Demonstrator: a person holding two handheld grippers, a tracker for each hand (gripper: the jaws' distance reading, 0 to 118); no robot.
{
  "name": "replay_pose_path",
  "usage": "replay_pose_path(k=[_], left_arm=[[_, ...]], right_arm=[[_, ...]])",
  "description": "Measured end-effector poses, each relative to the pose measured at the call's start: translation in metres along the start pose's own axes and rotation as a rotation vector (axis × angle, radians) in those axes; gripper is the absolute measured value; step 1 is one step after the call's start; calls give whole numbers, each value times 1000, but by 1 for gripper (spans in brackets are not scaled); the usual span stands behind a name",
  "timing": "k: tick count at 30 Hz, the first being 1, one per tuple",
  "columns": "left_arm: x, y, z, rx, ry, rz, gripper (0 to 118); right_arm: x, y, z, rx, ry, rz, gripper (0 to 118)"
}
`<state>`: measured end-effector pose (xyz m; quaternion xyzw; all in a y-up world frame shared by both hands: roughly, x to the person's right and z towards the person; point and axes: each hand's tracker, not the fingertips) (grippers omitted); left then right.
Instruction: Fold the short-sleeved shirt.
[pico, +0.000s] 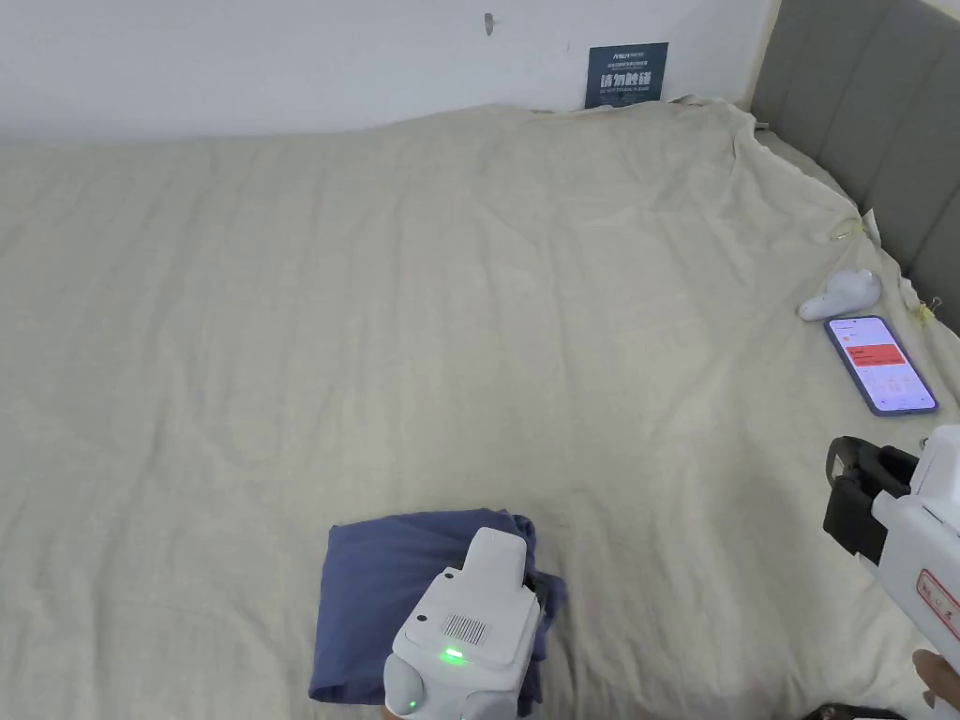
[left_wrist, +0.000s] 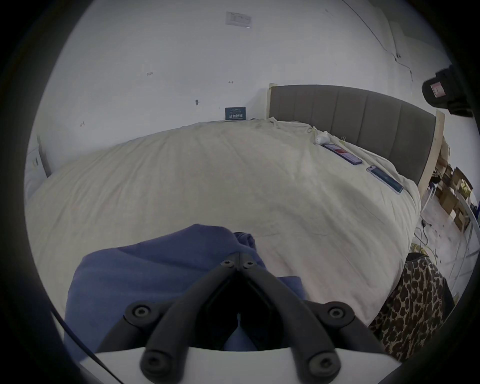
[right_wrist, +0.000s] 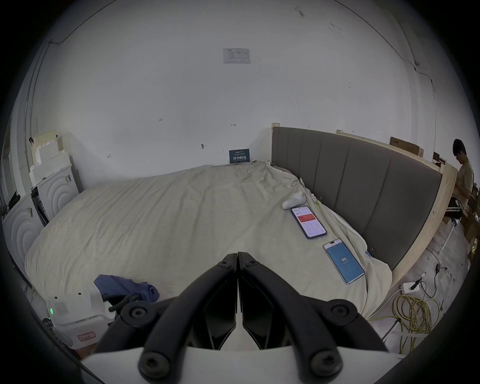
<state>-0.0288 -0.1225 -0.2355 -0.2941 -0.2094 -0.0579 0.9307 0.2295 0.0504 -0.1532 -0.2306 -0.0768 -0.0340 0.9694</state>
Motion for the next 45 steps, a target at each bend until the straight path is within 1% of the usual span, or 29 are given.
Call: replay_pose_path(k=[6,11,13,20,23,27,32,35,39,45], left_arm=[[-4,5,6,-8,-2,-6,0],[-28,37,42,104,-20,63,0],[-41,52,60,154,-21,60,0],[-87,98,119,322,78,2,0],[-110,112,141,379,137,1,0],[-140,120,166,455,236,-7,0],[-171,118,192,507,325,27,0],[-185,110,203,527,387,37,0],[-198,101,210,531,436,77,0],[-209,91,213,515,468,122,0]], right_arm=[[-5,1,0,-1,10,3,0],[-18,7,4,32,31,13,0],[-26,12,5,50,42,19,0],[-60,33,9,139,83,51,0],[-83,43,15,191,94,66,0],[-108,50,17,260,98,88,0],[-132,51,16,325,105,94,0],[-141,46,14,359,98,98,0],[-145,41,13,367,92,100,0],[-144,38,11,359,97,96,0]])
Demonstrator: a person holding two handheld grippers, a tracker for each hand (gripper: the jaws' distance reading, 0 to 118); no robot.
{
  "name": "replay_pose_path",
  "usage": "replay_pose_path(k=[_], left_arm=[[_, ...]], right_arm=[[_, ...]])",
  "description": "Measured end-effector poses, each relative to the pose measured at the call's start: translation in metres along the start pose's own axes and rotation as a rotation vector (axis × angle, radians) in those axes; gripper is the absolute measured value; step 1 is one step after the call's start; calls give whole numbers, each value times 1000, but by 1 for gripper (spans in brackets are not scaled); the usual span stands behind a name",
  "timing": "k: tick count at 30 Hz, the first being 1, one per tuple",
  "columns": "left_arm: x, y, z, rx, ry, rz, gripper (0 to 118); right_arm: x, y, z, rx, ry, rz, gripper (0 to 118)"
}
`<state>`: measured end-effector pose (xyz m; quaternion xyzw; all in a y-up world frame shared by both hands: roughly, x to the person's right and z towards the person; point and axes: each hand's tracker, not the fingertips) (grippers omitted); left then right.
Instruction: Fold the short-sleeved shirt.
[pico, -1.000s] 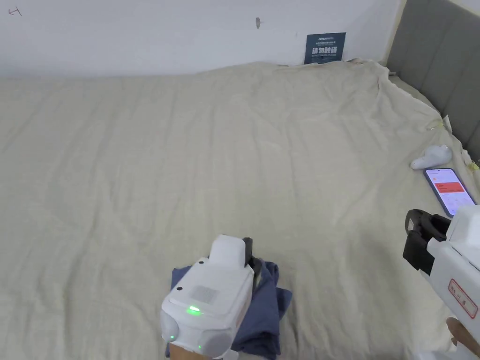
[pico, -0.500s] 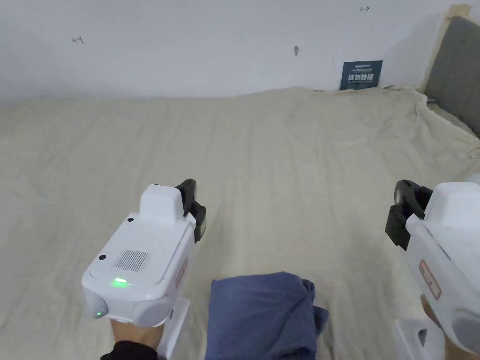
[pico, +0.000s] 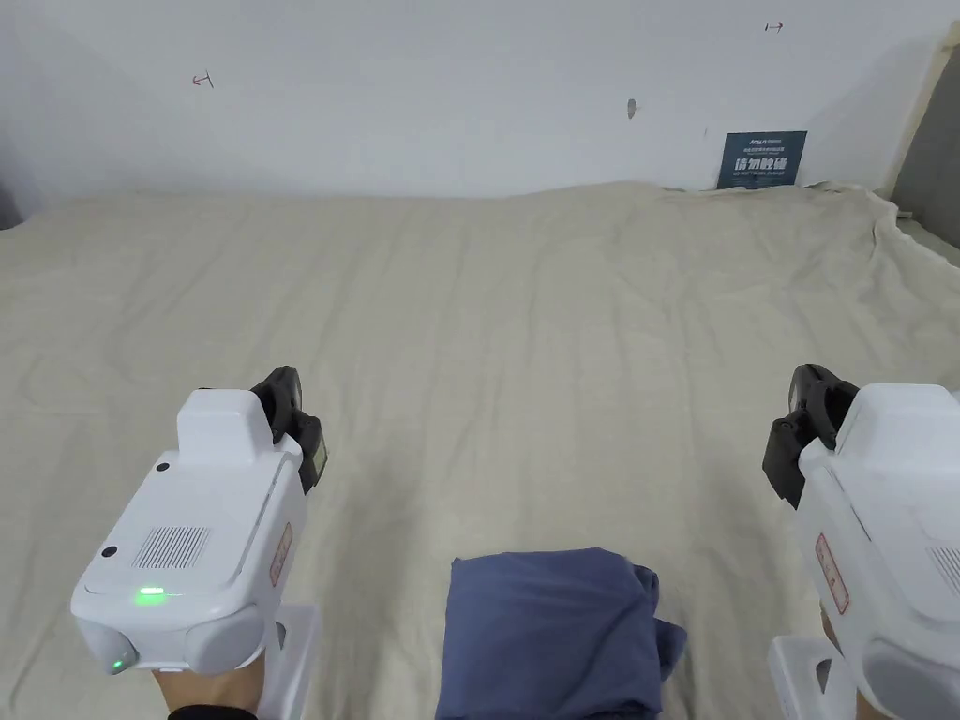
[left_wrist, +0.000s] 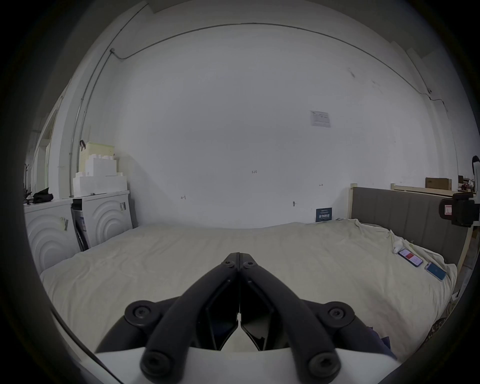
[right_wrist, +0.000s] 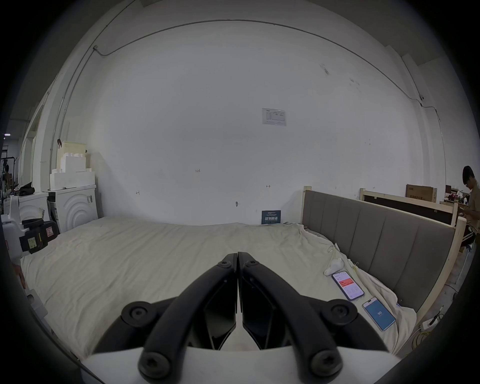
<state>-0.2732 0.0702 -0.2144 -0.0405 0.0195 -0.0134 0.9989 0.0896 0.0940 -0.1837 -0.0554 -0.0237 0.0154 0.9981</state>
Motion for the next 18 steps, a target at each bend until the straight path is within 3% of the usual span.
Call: replay_pose_path(k=[9,12,18], left_arm=[[-4,-11,-1,-53,-16,25,0],[-6,-17,-1,-87,-36,37,0],[-8,-37,-3,-175,-79,48,0]], right_arm=[[-15,-26,-16,-60,48,-33,0],[-28,-51,-29,-118,97,-61,0],[-59,-114,-51,-258,169,-40,0]])
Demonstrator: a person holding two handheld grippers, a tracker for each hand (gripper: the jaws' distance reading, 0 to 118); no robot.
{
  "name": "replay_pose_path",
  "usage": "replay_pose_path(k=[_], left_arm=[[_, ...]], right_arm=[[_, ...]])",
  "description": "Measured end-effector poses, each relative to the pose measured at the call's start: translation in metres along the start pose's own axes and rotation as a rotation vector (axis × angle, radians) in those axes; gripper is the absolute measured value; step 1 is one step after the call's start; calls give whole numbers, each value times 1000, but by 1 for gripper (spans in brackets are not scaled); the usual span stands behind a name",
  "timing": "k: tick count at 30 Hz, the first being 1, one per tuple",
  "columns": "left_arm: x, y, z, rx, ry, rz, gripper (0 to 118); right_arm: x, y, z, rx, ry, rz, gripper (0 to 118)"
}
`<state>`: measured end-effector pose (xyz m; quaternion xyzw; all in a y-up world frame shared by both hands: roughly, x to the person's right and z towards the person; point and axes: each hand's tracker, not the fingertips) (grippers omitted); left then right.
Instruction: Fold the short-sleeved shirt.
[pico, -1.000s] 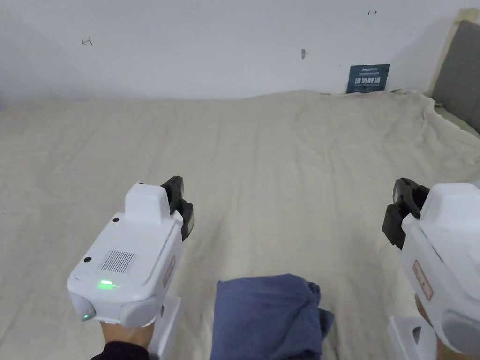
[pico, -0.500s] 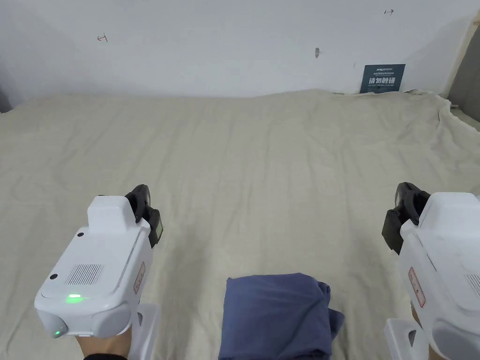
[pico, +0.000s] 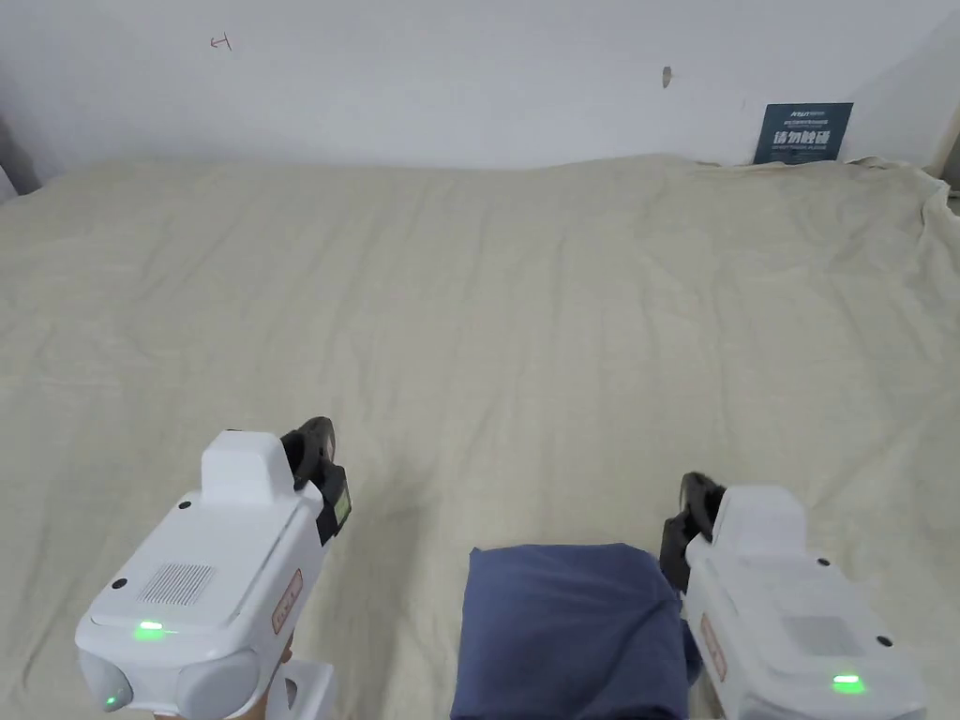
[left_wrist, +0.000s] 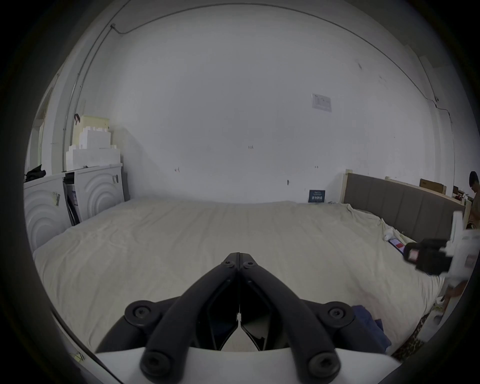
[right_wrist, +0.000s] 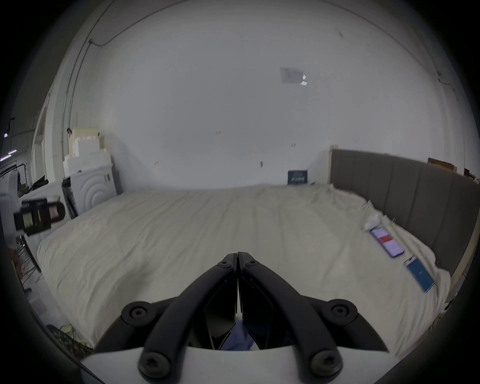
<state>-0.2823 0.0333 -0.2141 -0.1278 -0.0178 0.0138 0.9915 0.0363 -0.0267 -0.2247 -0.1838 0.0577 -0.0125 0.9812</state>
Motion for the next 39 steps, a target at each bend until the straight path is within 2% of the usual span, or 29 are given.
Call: replay_pose_path(k=[9,14,16,17,19,21,25,27,29,36,39], left_arm=[[0,-39,-14,-173,-62,71,0],[2,-59,-25,-288,-99,119,0],[2,-66,-30,-328,-119,152,1],[3,-69,-33,-357,-128,167,3],[5,-74,-41,-422,-147,189,6],[8,-79,-47,-469,-178,202,16],[16,-89,-63,-600,-251,240,75],[20,-92,-74,-688,-320,272,82],[24,-95,-83,-749,-390,282,82],[44,-106,-114,-849,-419,205,80],[43,-110,-125,-913,-473,246,54]], right_arm=[[-22,-77,-31,-164,61,17,0],[-24,-115,-42,-223,59,17,0],[-21,-128,-42,-179,72,11,0],[-20,-132,-37,-113,94,37,0],[-20,-134,-37,-140,91,75,0],[-20,-132,-38,-139,95,87,0],[-20,-132,-38,-140,95,84,0],[-20,-130,-37,-144,96,86,0],[-19,-129,-37,-149,100,77,0],[-17,-128,-38,-156,105,64,0],[-16,-127,-38,-160,110,59,0]])
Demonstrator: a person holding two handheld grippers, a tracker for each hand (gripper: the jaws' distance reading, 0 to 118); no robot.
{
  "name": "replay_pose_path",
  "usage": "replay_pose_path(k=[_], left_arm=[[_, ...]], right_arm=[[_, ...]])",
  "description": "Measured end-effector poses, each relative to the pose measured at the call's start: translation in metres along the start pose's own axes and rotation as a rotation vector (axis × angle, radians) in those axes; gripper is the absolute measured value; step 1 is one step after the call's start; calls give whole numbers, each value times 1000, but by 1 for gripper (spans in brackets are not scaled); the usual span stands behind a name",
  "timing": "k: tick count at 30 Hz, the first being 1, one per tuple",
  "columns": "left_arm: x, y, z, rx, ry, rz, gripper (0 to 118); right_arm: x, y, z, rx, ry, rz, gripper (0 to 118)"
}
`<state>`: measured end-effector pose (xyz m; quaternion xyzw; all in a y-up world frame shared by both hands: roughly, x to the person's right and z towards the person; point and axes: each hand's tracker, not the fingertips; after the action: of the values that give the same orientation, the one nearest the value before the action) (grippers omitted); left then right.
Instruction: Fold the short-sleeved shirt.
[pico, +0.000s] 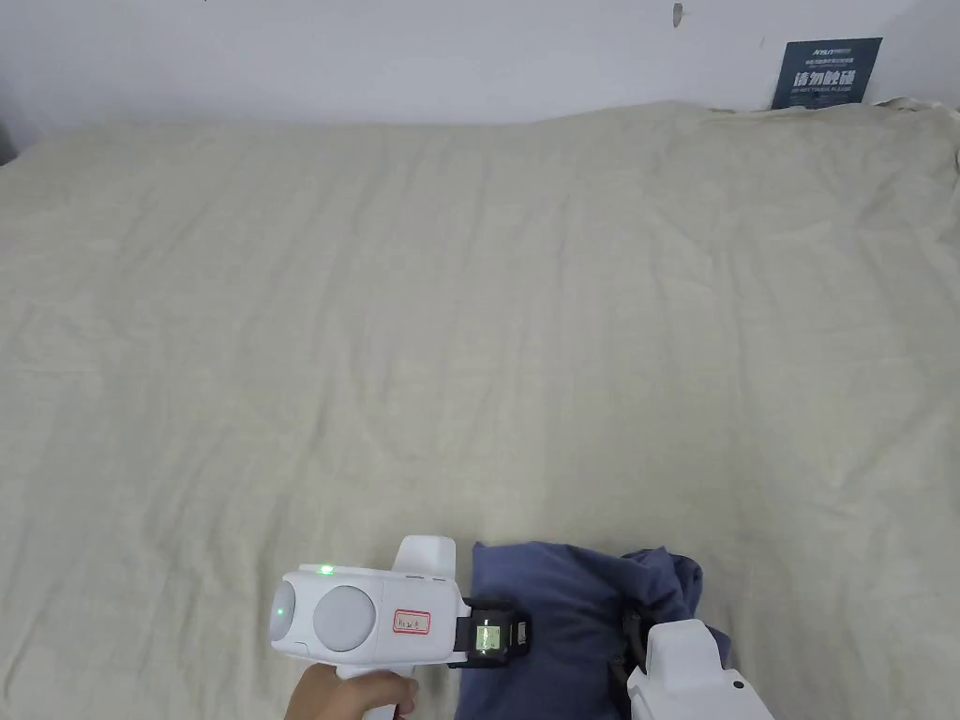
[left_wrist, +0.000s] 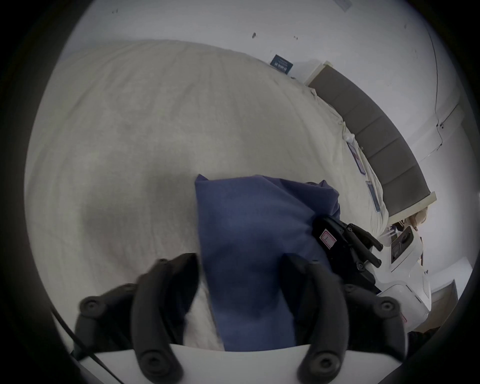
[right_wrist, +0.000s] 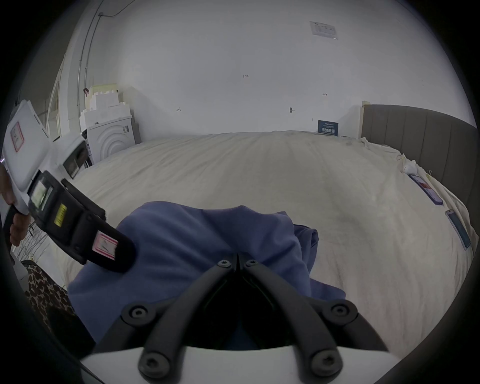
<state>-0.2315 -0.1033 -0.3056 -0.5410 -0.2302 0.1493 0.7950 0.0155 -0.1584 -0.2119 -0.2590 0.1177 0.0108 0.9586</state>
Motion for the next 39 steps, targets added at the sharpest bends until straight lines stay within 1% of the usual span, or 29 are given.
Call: replay_pose_path(k=[1,3,6,9,10,13,16,19,22,24,28,30,35,39], left_arm=[[-2,1,-1,4,17,1,50],[-7,3,-2,-12,5,1,46],[-14,4,-3,-26,-18,54,38],[-15,2,1,-11,-32,69,24],[-13,0,3,4,-43,73,21],[-7,-1,14,37,-55,53,19],[-11,7,32,76,-126,71,18],[-17,20,55,100,-137,56,18],[-33,34,80,117,-94,25,18],[-53,42,97,125,-65,32,18],[-98,57,138,153,55,18,18],[-123,66,160,169,98,43,17],[-184,80,218,209,271,60,17],[-232,88,261,219,416,113,17]], right_arm=[[0,0,0,-2,2,-1,0],[2,2,0,-8,10,-9,0],[5,8,1,-21,27,-15,0],[9,20,6,-39,54,-9,0],[10,26,11,-30,57,-14,0],[16,49,27,50,70,-30,0],[22,76,42,114,73,5,0],[27,105,55,179,68,32,0],[28,131,68,247,48,51,0],[27,148,77,282,41,55,0],[23,173,90,340,25,69,0],[21,182,92,352,23,74,0],[14,193,85,367,11,89,0],[7,195,71,353,5,97,0]])
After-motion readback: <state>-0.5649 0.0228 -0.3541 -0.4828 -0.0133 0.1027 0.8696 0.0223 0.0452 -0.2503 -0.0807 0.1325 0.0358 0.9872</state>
